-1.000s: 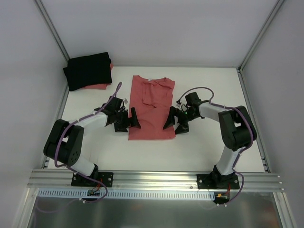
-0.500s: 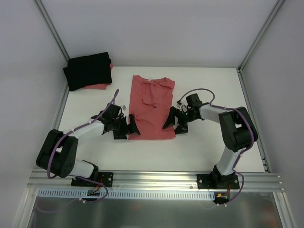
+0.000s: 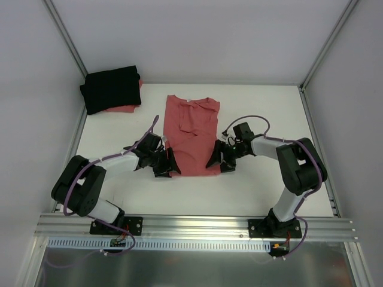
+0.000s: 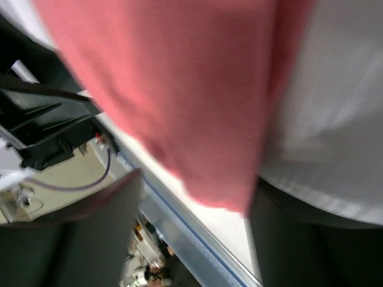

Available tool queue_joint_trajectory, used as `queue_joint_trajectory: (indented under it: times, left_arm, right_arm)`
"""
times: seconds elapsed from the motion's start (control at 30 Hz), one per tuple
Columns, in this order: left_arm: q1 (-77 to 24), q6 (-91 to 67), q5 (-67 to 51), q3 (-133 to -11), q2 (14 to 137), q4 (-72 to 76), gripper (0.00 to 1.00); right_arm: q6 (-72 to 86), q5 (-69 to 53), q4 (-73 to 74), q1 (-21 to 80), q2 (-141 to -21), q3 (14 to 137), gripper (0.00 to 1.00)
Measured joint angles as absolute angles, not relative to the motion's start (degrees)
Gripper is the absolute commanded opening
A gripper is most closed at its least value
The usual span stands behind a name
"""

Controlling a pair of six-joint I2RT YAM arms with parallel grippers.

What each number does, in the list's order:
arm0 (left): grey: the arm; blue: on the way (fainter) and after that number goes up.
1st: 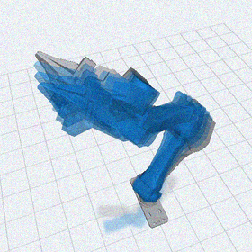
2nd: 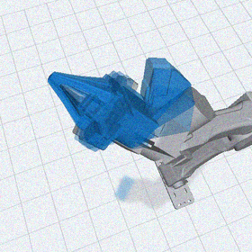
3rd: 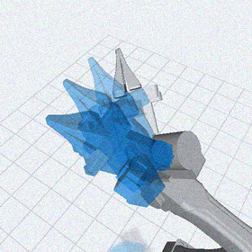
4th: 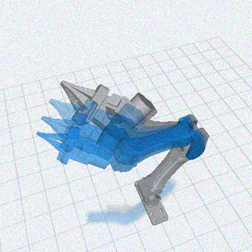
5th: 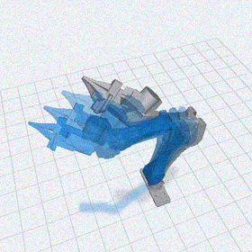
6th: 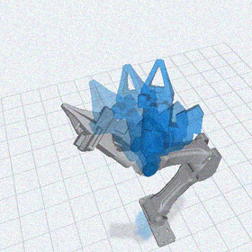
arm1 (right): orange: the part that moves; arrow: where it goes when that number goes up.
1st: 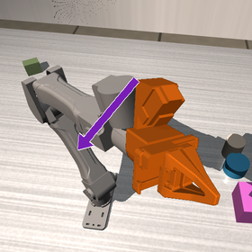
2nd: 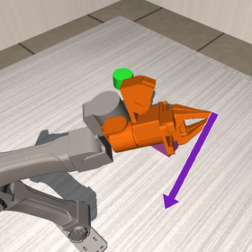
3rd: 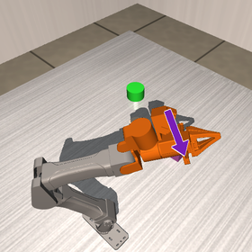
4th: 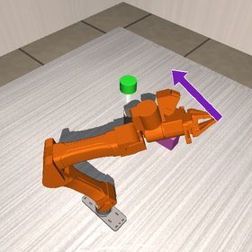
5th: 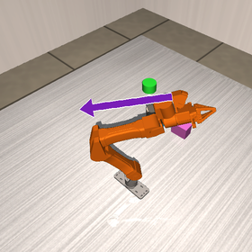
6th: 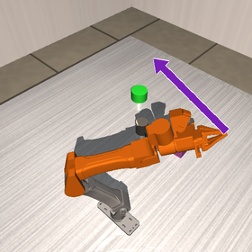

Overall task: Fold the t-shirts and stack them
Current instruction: Grab one side of the 2/3 rectangular tshirt with both arms

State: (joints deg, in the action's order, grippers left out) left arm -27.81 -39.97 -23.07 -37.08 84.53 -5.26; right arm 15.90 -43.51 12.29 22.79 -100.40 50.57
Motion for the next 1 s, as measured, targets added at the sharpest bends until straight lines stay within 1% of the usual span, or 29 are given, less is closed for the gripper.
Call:
queue_joint_trajectory:
  times: [0.07, 0.1, 0.13, 0.17, 0.2, 0.23, 0.67, 0.8, 1.0]
  left_arm:
    - [-27.81, -39.90, -22.79, -37.08, 84.75, -5.54, 0.43]
    - [-27.81, -39.81, -22.48, -37.08, 84.86, -5.80, 0.34]
    - [-27.81, -39.70, -22.22, -37.04, 84.86, -6.24, 0.29]
    - [-27.81, -39.66, -21.98, -37.01, 84.86, -6.55, 0.23]
    - [-27.81, -39.57, -21.96, -36.99, 84.86, -6.72, 0.06]
    - [-27.81, -39.75, -21.98, -36.95, 84.86, -6.81, 0.00]
    - [-27.83, -38.96, -21.93, -36.86, 83.99, -9.91, 0.00]
    - [-28.27, -38.94, -22.65, -36.21, 80.34, -12.53, 0.00]
    - [-28.56, -39.00, -24.91, -35.03, 71.00, -18.31, 0.00]
  right_arm:
    - [15.51, -42.37, 12.21, 22.81, -100.40, 50.09, 0.49]
    - [15.51, -41.95, 12.40, 22.81, -100.40, 49.58, 0.30]
    - [15.53, -41.41, 12.43, 22.83, -100.40, 49.10, 0.22]
    - [15.57, -41.17, 12.56, 22.83, -100.40, 48.84, 0.10]
    - [15.62, -40.95, 12.64, 22.83, -100.42, 48.64, 0.04]
    - [15.73, -40.93, 12.62, 22.83, -100.42, 48.53, 0.01]
    - [15.88, -40.84, 13.28, 23.07, -99.29, 46.57, 0.01]
    - [15.88, -40.86, 14.28, 23.88, -94.61, 42.83, 0.01]
    - [16.49, -41.06, 16.08, 26.48, -85.12, 36.07, 0.01]
